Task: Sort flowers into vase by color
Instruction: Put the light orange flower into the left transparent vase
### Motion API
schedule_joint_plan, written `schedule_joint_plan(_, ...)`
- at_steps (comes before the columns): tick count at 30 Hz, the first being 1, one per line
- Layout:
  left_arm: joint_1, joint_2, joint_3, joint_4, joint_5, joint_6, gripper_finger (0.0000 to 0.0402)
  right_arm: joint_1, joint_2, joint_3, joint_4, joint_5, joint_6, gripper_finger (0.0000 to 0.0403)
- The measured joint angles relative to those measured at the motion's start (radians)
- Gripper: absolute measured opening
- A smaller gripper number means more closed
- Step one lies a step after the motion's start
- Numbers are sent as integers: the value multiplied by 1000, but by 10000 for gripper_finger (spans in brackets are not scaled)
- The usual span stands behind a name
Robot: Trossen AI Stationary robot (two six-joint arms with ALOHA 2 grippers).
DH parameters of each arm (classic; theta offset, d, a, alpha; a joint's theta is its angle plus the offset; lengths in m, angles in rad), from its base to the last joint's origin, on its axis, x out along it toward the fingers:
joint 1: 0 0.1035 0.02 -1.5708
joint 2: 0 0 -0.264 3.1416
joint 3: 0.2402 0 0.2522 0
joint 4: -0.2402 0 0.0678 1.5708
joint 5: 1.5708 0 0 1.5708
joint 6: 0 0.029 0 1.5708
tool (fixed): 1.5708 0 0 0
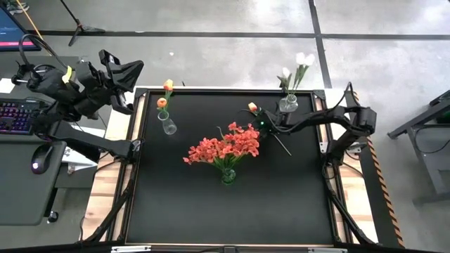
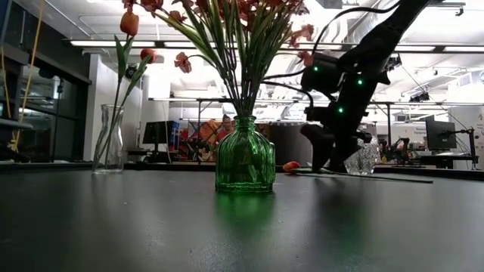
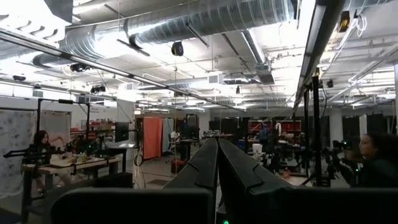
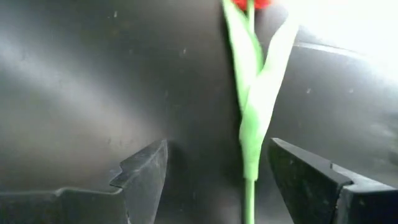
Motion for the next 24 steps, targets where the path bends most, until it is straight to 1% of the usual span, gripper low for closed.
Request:
schedule_joint_plan(4, 0, 0, 0, 0, 0, 0, 0, 2, 0, -2, -5, 10, 7, 268)
schedule_joint_plan(6, 0, 0, 0, 0, 0, 0, 0, -6, 3, -2, -1, 26, 9, 259)
schedule_joint_plan(10, 0, 0, 0, 0, 0, 0, 0, -34, 27, -2, 11, 18, 30, 223)
schedule_joint_plan(13, 0, 0, 0, 0, 0, 0, 0, -51, 51, 0, 18, -16, 70, 192)
schedule_joint_plan(16, 0, 0, 0, 0, 4, 0, 0, -51, 73, 3, 25, -36, 76, 163)
schedule_joint_plan(19, 0, 0, 0, 0, 9, 0, 0, -28, 59, 3, 16, -37, 87, 118)
schedule_joint_plan(21, 0, 0, 0, 0, 10, 0, 0, -8, 33, 0, -10, -41, 90, 71)
schedule_joint_plan(22, 0, 0, 0, 0, 10, 0, 0, 3, 7, -3, -40, -58, 89, 41)
schedule_joint_plan(23, 0, 0, 0, 0, 10, 3, 0, 15, -24, -8, -70, -69, 83, 21)
schedule_joint_plan(24, 0, -1, 0, -1, 10, 10, 0, 26, -58, -8, -77, -72, 72, 13)
